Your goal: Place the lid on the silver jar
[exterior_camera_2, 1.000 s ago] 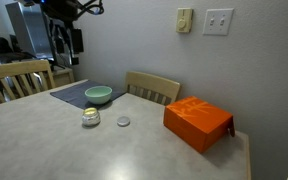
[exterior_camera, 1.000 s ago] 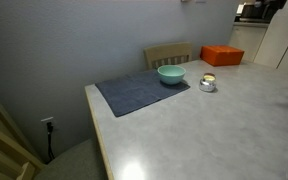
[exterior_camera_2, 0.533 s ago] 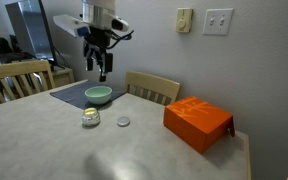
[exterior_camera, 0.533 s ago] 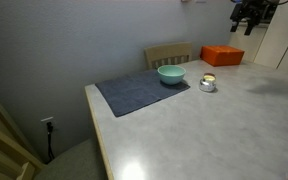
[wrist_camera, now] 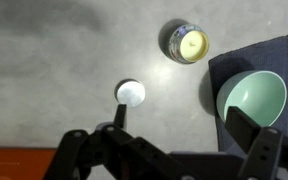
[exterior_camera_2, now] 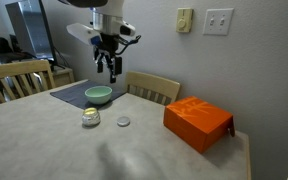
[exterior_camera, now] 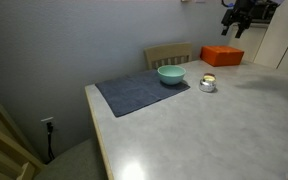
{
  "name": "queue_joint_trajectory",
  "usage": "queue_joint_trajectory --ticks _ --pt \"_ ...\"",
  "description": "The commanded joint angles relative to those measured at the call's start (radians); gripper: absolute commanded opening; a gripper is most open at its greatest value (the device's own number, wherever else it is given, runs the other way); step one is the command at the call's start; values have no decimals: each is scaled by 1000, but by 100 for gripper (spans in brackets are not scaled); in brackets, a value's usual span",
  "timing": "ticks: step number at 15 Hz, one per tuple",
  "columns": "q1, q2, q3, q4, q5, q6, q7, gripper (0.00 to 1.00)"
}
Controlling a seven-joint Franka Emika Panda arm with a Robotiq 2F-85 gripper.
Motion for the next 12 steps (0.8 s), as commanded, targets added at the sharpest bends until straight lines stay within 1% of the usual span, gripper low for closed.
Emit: queue_joint_trajectory --ticks 1,5,7,12 --pt "-41 75 46 2 60 144 -30 100" --pt "-62 170 65 28 75 200 -12 100" --pt "-61 221 63 58 49 195 11 100" --pt "-22 330 38 171 -50 168 117 100"
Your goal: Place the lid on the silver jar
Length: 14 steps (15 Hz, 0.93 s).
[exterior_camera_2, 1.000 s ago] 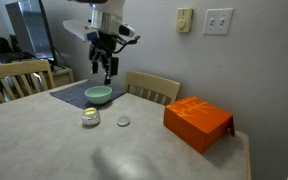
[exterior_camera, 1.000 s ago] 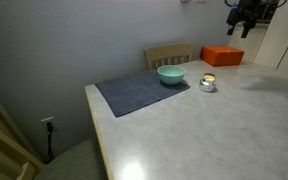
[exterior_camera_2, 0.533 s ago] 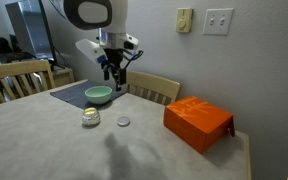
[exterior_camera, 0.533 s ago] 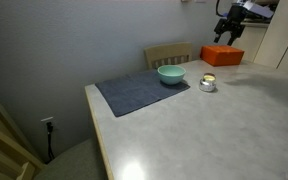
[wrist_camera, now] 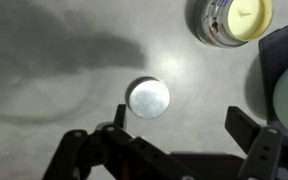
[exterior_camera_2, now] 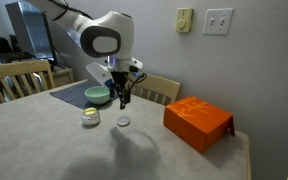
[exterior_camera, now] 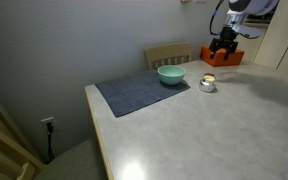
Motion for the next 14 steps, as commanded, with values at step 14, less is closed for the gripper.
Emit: queue_joint_trajectory --ticks 14 --pt "36 199 -5 177 -128 26 157 100"
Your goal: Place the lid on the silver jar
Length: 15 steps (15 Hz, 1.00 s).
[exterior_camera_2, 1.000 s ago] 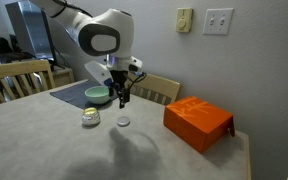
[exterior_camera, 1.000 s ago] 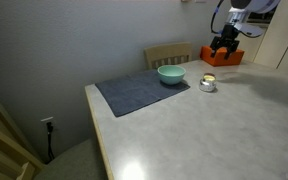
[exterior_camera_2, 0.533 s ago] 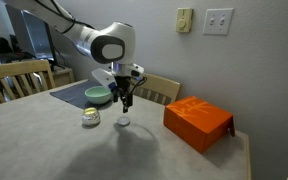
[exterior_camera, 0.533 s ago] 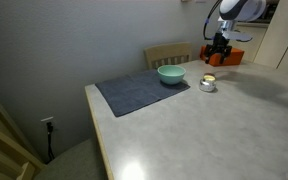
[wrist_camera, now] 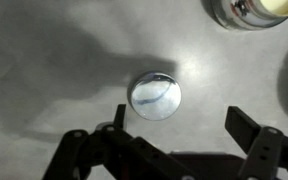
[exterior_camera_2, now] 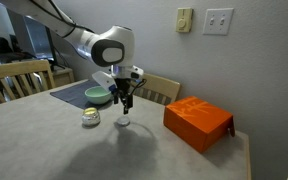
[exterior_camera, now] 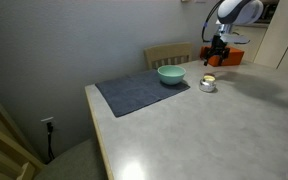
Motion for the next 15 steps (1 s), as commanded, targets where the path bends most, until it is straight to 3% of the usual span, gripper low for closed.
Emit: queue_joint_trajectory --ticks 1,10,15 --pt "12 68 -8 31 -23 49 39 100" --pt "57 137 -55 23 -72 175 137 100" --pt "61 160 -66 40 -90 188 156 100"
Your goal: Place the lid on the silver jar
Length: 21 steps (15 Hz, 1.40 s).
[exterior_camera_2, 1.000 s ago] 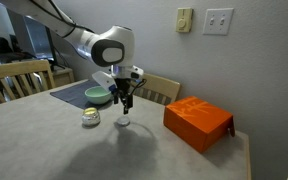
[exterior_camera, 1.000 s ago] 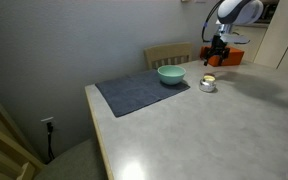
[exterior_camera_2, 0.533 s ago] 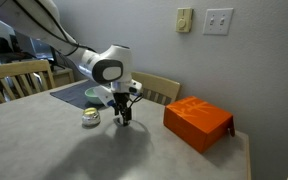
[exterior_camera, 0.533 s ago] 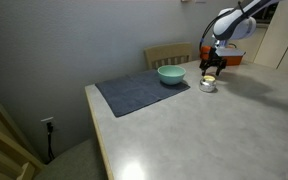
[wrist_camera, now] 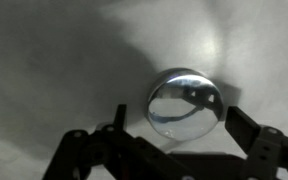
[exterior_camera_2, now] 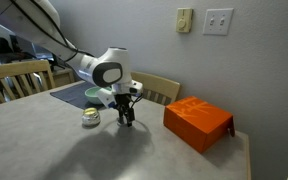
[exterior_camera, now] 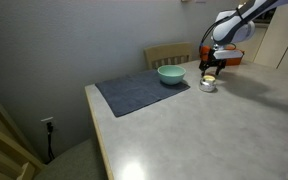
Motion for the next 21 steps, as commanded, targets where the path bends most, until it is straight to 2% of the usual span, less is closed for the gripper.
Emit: queue_joint_trajectory --ticks 1,5,6,7,11,15,16,17,19,20,21 --pt "-5 35 0 28 -10 10 6 100" --pt "-23 43 19 33 2 10 -23 100" --pt "-25 42 22 33 1 10 -29 75" --pt "-26 40 24 30 2 15 -34 74" --pt "-23 29 27 32 2 17 -37 45" --pt "-2 -14 13 -21 -13 45 -23 41" --pt "3 -25 9 -33 -17 55 -21 34" --pt "13 -38 3 -50 -24 67 -15 21" --pt "27 -55 -6 -74 -30 81 1 8" --pt "28 -61 -5 -86 -30 94 0 40" --pt "24 -63 -2 -94 -25 97 -3 48"
